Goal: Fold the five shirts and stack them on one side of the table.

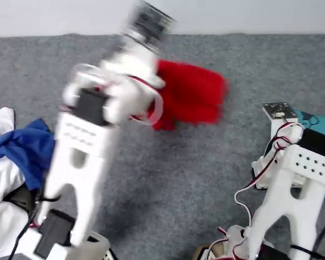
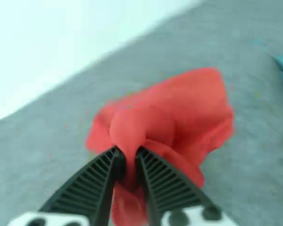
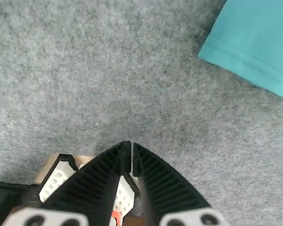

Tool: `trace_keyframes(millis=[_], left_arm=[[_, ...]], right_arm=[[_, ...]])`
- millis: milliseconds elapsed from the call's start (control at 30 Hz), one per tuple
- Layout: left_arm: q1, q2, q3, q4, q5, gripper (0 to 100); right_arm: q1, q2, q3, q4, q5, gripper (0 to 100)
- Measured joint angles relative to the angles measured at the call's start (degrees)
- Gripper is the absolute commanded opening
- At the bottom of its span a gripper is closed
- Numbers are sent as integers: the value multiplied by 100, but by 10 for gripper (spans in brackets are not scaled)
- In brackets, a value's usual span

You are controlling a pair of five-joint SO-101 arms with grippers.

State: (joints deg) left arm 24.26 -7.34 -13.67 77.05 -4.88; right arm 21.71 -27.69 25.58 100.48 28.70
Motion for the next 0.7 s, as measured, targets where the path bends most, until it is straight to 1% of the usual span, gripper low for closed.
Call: trace_keyframes(millis=[67, 133, 233, 300, 367, 500, 600, 700], left_arm=[[475, 0, 624, -369, 0, 14], [800, 9, 1222, -686, 0, 14], [1090, 9, 1811, -870, 0, 15], [1134, 9, 1952, -870, -26, 16], [1037, 9, 1987, -756, -237, 38], [536, 9, 1987, -26, -536, 157], [-53, 9, 1987, 642, -501, 176], [-686, -70, 1987, 1116, -466, 177]], right_arm=[[0, 0, 0, 0, 0, 10], [0, 0, 0, 0, 0, 10], [0, 0, 0, 0, 0, 10], [0, 0, 0, 0, 0, 10], [0, 0, 0, 0, 0, 10], [0, 0, 0, 0, 0, 10], [0, 0, 0, 0, 0, 14], [0, 0, 0, 0, 0, 14]])
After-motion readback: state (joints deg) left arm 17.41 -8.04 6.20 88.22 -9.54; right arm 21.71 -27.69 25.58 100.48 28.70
